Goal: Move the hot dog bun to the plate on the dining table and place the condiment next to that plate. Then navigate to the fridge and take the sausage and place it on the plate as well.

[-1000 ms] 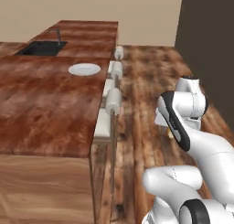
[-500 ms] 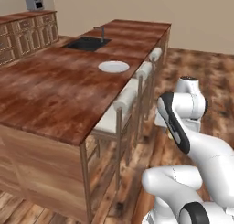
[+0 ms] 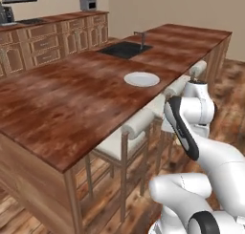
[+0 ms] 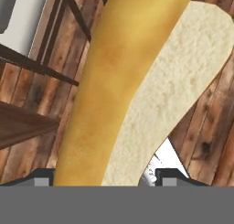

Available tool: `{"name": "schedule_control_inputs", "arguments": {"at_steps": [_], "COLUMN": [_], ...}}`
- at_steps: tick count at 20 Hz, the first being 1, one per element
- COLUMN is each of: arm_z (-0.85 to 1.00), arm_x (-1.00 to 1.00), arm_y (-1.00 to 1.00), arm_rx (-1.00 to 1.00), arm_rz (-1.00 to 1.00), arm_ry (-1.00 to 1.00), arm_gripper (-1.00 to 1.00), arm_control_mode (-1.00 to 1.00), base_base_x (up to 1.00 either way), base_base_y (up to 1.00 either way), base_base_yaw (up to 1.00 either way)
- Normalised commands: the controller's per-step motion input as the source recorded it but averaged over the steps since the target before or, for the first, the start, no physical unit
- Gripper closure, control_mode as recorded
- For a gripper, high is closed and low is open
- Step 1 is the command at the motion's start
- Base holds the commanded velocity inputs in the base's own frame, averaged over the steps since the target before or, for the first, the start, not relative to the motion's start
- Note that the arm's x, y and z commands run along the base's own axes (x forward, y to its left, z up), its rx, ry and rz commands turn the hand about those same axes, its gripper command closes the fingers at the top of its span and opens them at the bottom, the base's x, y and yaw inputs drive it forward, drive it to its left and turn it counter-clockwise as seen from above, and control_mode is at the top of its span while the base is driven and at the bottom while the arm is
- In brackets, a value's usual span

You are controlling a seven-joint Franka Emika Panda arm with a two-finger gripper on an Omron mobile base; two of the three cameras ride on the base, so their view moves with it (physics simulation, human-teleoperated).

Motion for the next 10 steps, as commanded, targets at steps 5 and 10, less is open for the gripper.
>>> {"name": "schedule_control_inputs", "arguments": {"at_steps": [5, 10], "arm_z": [0.0, 0.0], "arm_x": [0.0, 0.0], "arm_y": [0.0, 0.0], "arm_rx": [0.0, 0.0], "arm_rz": [0.0, 0.0], "arm_ry": [0.0, 0.0], "arm_gripper": [1.0, 1.0], "arm_control_mode": [1.0, 1.0], "base_base_x": [0.45, 0.25], "base_base_y": [-0.91, -0.97], "base_base_yaw": [0.45, 0.45]}}
